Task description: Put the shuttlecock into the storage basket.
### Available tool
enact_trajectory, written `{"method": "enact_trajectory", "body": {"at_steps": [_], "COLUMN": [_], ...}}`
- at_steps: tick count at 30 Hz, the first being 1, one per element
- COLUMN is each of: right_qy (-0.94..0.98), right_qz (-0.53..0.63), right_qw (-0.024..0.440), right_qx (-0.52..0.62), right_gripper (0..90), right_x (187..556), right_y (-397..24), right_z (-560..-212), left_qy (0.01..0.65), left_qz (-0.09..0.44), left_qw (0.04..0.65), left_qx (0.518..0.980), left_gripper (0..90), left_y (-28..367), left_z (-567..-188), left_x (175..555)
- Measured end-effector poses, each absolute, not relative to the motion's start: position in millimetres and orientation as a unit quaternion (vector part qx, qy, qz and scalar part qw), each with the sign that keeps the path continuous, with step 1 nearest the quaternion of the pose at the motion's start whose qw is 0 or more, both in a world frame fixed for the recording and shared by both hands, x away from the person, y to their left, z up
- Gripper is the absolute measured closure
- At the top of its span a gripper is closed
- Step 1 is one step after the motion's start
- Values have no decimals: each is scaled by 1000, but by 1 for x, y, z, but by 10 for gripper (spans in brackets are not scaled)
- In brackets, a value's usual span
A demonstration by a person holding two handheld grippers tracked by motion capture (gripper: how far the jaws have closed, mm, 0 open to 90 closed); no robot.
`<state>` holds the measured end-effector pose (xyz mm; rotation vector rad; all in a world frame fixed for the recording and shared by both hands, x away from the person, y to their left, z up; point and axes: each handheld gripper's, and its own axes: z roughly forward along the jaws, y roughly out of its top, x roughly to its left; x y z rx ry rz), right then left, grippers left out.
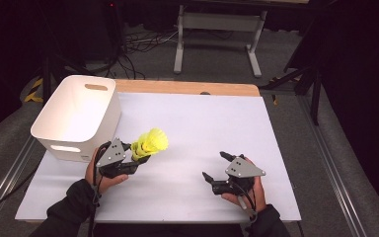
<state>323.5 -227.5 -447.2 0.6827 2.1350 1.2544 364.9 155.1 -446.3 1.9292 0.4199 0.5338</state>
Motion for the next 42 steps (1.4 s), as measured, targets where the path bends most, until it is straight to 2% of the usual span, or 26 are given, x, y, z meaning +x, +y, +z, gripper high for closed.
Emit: {"method": "enact_trajectory", "body": {"at_steps": [10, 42], "right_qy": [796, 797], "right_qz": [468, 458], "right_qw": [283, 292], "right_qx": [261, 263], "right_gripper": [114, 122], "right_x": [326, 325], "right_y": [-230, -229], "right_z": [-449, -447], "left_qy": [181, 192], "left_qz": [236, 261], "left_qw": [530, 556], "left_qx": [794, 766], "left_gripper": [520, 523], "left_y": [162, 186], "left_z": [-441, -423], "left_x": [363, 357]}}
